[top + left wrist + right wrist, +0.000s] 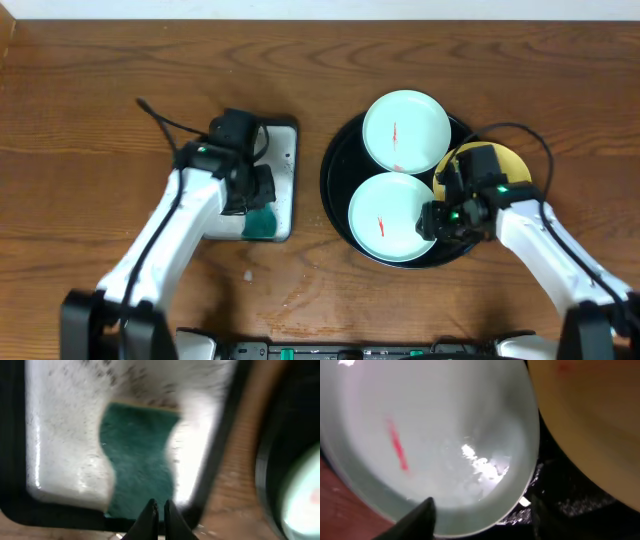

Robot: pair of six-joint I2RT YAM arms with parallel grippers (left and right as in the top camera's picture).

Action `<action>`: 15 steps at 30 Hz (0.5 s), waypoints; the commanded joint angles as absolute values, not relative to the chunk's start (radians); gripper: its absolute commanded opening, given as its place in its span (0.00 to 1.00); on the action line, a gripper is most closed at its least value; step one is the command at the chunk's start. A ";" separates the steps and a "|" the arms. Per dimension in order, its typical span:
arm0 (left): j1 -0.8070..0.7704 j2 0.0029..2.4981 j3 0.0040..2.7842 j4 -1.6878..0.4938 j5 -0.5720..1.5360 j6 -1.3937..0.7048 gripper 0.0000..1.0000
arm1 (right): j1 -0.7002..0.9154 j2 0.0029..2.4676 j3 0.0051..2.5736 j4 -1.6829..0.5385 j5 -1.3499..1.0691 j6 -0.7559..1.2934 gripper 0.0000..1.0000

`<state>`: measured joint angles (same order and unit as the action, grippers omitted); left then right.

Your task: Clean dirty plates on tray and stack at the side

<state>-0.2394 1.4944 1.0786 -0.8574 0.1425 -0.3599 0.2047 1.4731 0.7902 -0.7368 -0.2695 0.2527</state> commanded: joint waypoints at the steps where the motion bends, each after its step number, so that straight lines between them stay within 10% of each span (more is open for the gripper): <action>1: -0.240 1.431 1.099 -0.871 0.228 -0.308 0.07 | 0.225 1.557 0.788 -0.719 -0.237 0.270 0.49; 4: -0.240 1.407 1.099 -0.886 0.186 -0.307 0.07 | 0.225 1.604 0.788 -0.686 -0.236 0.270 0.37; 9: -0.240 1.443 1.073 -0.876 0.082 -0.347 0.42 | 0.225 1.617 0.788 -0.606 -0.237 0.276 0.27; 15: -0.240 1.583 1.036 -0.812 0.055 -0.422 0.50 | 0.225 1.617 0.788 -0.558 -0.236 0.278 0.15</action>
<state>-0.2394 1.5101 1.0599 -0.8246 0.0937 -0.3786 0.2195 1.6100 0.7898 -0.5632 -0.2348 0.2756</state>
